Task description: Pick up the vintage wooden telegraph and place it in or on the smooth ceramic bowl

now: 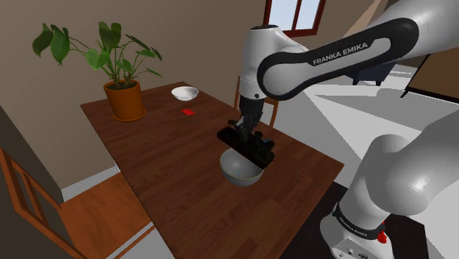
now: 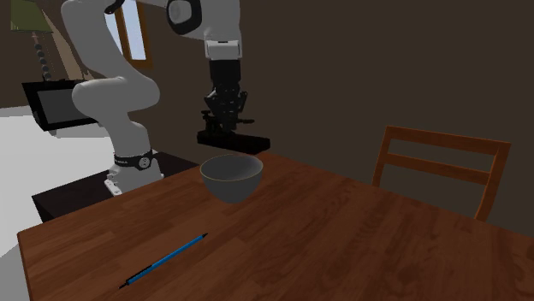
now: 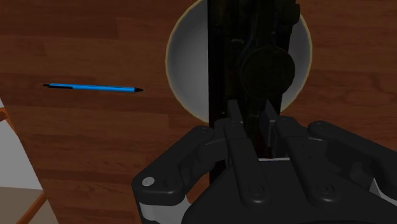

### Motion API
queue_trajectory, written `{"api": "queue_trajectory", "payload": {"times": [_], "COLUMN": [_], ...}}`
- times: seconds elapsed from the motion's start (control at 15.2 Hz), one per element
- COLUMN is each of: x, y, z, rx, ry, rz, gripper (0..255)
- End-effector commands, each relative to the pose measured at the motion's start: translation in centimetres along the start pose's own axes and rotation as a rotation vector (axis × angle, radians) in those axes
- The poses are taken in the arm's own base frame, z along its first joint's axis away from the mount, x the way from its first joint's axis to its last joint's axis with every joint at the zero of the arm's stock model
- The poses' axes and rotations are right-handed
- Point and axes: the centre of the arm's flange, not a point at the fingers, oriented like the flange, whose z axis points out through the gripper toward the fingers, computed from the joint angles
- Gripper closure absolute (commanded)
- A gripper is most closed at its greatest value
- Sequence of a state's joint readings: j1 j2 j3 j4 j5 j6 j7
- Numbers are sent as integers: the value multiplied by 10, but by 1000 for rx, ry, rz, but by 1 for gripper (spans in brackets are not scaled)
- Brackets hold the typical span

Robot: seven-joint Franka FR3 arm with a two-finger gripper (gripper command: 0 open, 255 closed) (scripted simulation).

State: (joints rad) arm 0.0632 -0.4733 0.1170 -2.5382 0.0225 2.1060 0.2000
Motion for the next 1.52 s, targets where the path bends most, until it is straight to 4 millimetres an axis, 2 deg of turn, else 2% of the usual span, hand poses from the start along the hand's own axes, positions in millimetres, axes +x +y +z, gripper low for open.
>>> {"api": "queue_trajectory", "payload": {"times": [0.0, 0.59, 1.12, 1.19, 1.45], "x": [-1, -3, -3, -3, -3], "y": [0, -1, -1, -1, -1], "z": [10, 58, 60, 60, 60], "rx": [0, 0, 0, 0, 0], "ry": [1, 1, 1, 1, 1], "rz": [0, 0, 0, 0, 0], "gripper": [255, 255, 255, 0, 0]}}
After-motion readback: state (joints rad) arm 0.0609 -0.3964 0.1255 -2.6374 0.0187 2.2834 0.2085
